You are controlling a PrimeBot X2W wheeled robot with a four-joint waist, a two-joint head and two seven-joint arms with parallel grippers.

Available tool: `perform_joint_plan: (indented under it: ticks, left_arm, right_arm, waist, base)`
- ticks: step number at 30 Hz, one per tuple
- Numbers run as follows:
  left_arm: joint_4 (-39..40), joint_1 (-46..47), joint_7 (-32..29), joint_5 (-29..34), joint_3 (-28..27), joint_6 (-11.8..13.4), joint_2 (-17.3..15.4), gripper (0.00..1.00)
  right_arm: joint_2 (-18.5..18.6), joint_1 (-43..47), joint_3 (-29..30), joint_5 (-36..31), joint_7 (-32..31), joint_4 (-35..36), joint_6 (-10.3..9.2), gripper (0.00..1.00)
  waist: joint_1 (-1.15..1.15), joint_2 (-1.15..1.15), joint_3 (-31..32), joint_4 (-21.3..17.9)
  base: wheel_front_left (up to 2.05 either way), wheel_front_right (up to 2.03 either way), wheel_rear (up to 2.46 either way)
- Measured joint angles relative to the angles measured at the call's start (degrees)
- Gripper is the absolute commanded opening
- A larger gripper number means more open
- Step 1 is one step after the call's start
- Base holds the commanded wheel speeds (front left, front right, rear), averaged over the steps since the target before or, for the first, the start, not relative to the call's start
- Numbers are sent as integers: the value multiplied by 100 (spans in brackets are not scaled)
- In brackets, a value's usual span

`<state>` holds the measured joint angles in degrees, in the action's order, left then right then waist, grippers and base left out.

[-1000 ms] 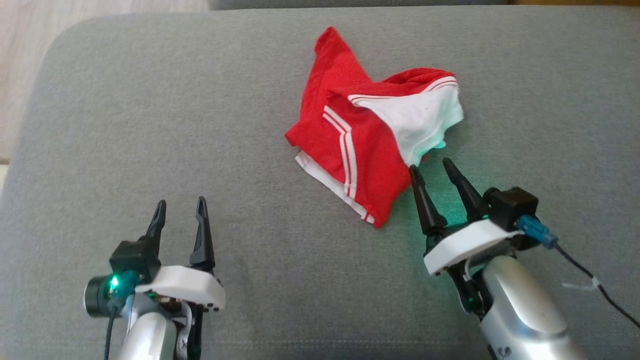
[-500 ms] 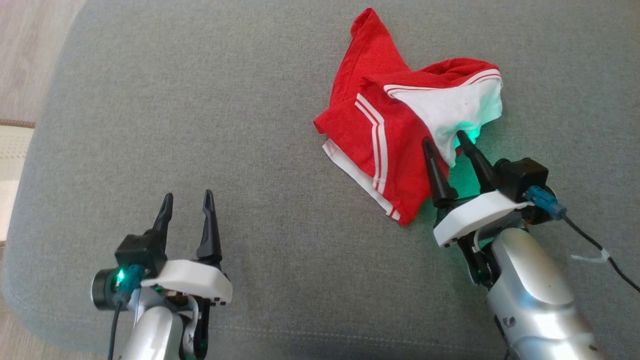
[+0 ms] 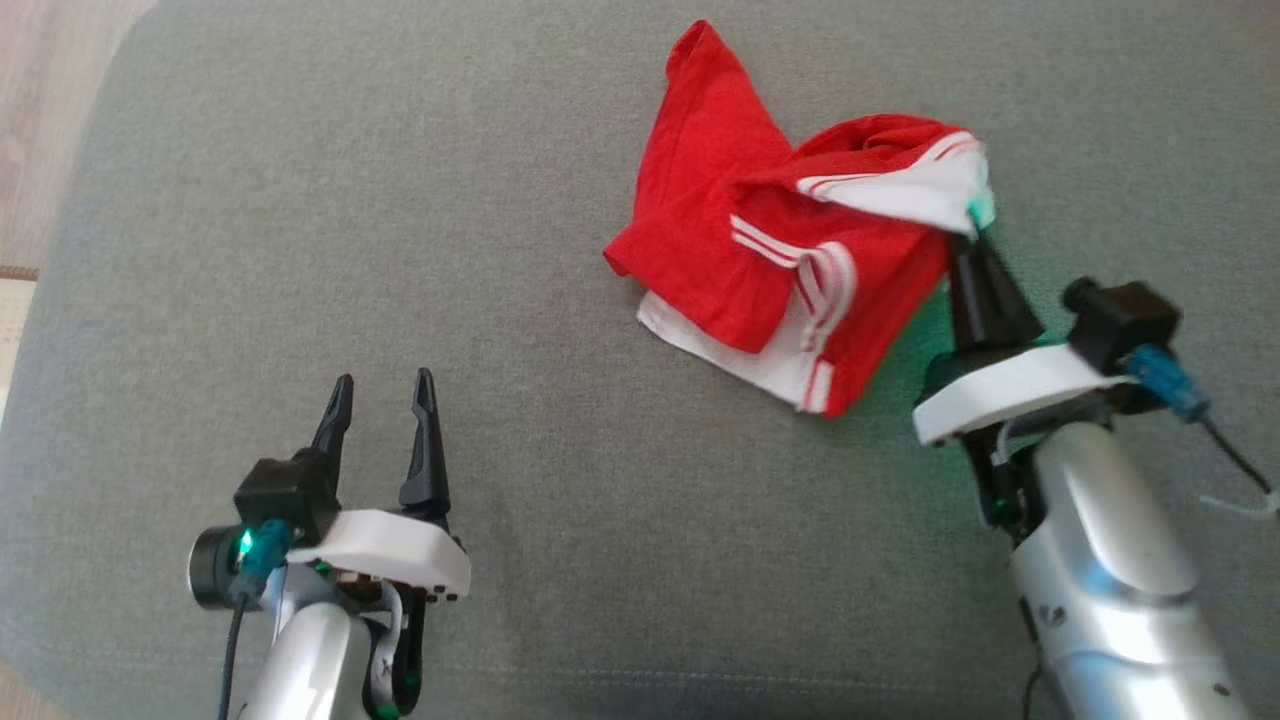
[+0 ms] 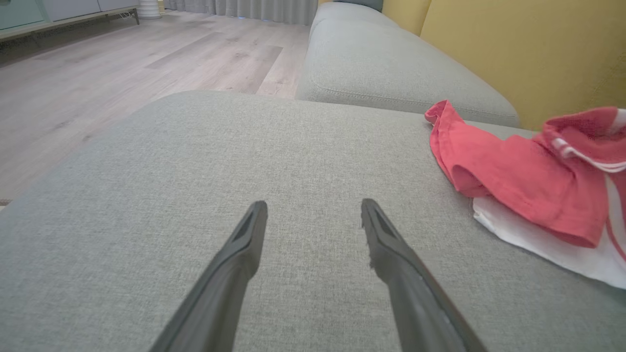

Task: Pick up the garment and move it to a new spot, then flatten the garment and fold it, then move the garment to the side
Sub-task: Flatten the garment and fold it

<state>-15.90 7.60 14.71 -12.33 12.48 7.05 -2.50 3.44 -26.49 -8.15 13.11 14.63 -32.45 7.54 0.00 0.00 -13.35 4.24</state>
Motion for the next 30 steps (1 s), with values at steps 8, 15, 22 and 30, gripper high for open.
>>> perform_joint_plan:
  ticks: [8, 15, 22, 30]
  left_arm:
    - [-65, -15, 0, -60, 10, 0, 0, 100]
    - [-90, -30, 0, -97, 31, 0, 0, 100]
    - [-101, -60, 0, -96, 94, 0, -1, 100]
    - [-108, -227, 0, -92, 137, -9, -2, 100]
  right_arm:
    - [-2, 0, 643, -399, 0, 171, 0, 0]
    - [-7, 69, 998, -611, 0, 27, 0, 0]
    - [-33, 493, 1388, -643, 0, -114, 0, 0]
    - [-48, 727, 1696, -917, 0, -402, 0, 100]
  waist:
    - [0, 0, 160, -132]
    - [0, 0, 255, -194]
    - [0, 0, 362, -227]
    - [0, 0, 454, -220]
  base:
    - [0, 0, 0]
    - [0, 0, 0]
    - [0, 0, 0]
    - [0, 0, 0]
